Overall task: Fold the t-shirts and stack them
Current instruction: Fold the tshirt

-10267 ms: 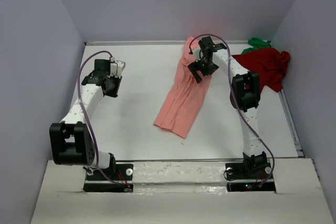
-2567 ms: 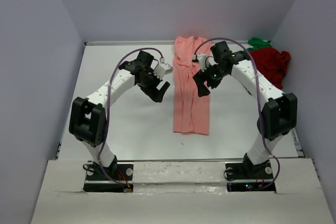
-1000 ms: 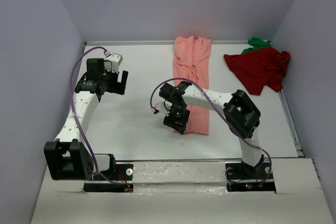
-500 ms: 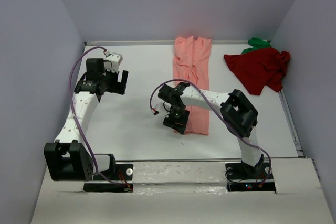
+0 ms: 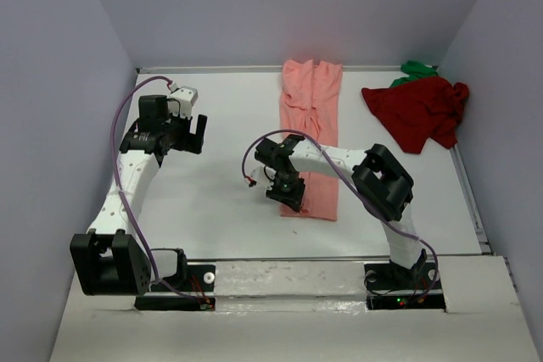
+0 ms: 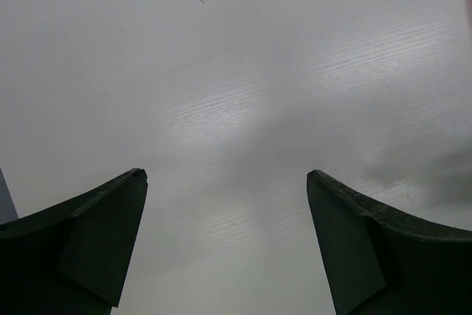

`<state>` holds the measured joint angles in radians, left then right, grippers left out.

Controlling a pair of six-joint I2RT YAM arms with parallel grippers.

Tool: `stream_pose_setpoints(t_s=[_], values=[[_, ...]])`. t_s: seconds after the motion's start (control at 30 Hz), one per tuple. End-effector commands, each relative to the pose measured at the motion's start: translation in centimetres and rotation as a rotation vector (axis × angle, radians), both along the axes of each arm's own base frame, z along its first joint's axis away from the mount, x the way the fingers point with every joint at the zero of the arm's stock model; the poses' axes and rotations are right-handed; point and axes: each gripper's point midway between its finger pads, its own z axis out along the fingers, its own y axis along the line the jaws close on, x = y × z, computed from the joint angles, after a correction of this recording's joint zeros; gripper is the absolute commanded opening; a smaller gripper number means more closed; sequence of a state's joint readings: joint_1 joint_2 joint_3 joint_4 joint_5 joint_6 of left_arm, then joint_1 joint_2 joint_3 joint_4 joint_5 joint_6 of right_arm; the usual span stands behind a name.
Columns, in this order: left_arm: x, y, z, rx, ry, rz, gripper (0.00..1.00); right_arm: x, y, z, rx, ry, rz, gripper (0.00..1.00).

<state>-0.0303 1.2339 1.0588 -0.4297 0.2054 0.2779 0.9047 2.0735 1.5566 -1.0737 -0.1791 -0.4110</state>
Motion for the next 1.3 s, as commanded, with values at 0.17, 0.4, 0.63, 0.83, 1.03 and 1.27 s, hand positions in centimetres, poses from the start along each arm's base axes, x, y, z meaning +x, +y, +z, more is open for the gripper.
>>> stream_pose_setpoints(t_s=[0.17, 0.4, 0.63, 0.83, 1.03, 1.27], values=[[0.1, 0.1, 1.7, -0.014, -0.064, 0.009, 0.99, 1.0, 0.8, 1.4, 0.015, -0.061, 0.003, 0.26], [0.0, 0.2, 1.9, -0.015, -0.072, 0.011, 0.99, 2.2, 1.5, 4.3, 0.060, -0.126, 0.012, 0.00], [0.2, 0.2, 1.8, -0.017, -0.067, 0.013, 0.99, 3.7, 3.6, 9.6, 0.163, -0.200, 0.017, 0.00], [0.1, 0.3, 1.8, -0.015, -0.065, 0.019, 0.99, 4.0, 4.4, 9.7, 0.206, -0.217, 0.045, 0.00], [-0.1, 0.5, 1.8, -0.013, -0.070, 0.024, 0.99, 4.5, 6.3, 10.5, 0.266, -0.208, 0.063, 0.00], [-0.2, 0.6, 1.7, -0.017, -0.071, 0.026, 0.99, 5.9, 6.8, 12.5, 0.291, -0.285, 0.077, 0.00]])
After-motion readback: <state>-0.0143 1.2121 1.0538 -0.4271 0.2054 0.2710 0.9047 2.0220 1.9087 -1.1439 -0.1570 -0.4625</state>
